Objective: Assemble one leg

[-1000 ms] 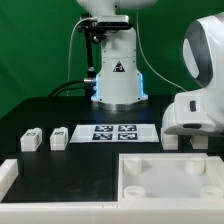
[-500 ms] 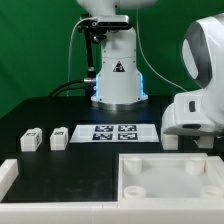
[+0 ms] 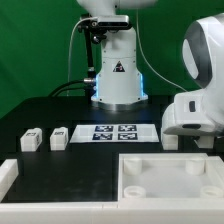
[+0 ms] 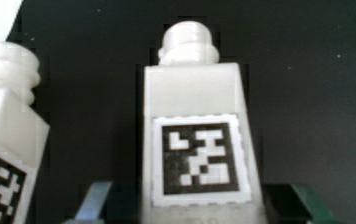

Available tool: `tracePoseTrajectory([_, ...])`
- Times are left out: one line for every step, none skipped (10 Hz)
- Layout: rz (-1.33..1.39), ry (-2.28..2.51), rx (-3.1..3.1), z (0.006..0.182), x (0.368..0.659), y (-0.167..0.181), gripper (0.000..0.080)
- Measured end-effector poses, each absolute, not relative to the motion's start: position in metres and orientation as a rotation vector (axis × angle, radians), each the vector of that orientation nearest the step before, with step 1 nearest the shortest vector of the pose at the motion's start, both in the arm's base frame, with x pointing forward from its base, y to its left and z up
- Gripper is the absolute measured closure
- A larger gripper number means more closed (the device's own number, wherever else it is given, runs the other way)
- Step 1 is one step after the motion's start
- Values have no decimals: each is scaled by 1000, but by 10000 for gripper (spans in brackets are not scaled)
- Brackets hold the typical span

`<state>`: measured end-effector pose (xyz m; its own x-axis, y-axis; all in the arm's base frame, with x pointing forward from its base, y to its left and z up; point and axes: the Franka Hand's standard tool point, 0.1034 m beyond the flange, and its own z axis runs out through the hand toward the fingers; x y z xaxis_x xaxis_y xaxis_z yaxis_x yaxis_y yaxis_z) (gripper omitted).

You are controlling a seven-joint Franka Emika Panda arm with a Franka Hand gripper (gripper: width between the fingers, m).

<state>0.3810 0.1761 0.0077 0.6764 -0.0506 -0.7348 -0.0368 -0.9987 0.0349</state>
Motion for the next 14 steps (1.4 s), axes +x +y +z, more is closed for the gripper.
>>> tracePoseTrajectory([-1255,-75,2860,8,381,176,509])
tracePoseTrajectory([-1256,-55,2864,11,383,173,509])
tracePoseTrajectory([-1221,-33,2888,27,395,165,508])
tracePoseTrajectory([-1151,-17,2927,47,405,157,508])
tracePoseTrajectory([-1123,17,2951,68,414,147,508])
tracePoseTrajectory([-1043,7,2990,87,428,140,508])
tracePoseTrajectory([-898,-3,3041,104,438,138,508])
tracePoseTrajectory([-798,4,3062,117,436,139,508])
tracePoseTrajectory([-625,6,3115,114,443,143,508])
tracePoseTrajectory([-458,6,3153,113,444,143,507])
tracePoseTrajectory([-286,9,3184,114,446,144,507])
tracePoseTrajectory([-162,77,3205,117,457,136,507])
tracePoseTrajectory([-1,108,3219,137,482,115,507])
tracePoseTrajectory([133,123,3224,157,505,94,507])
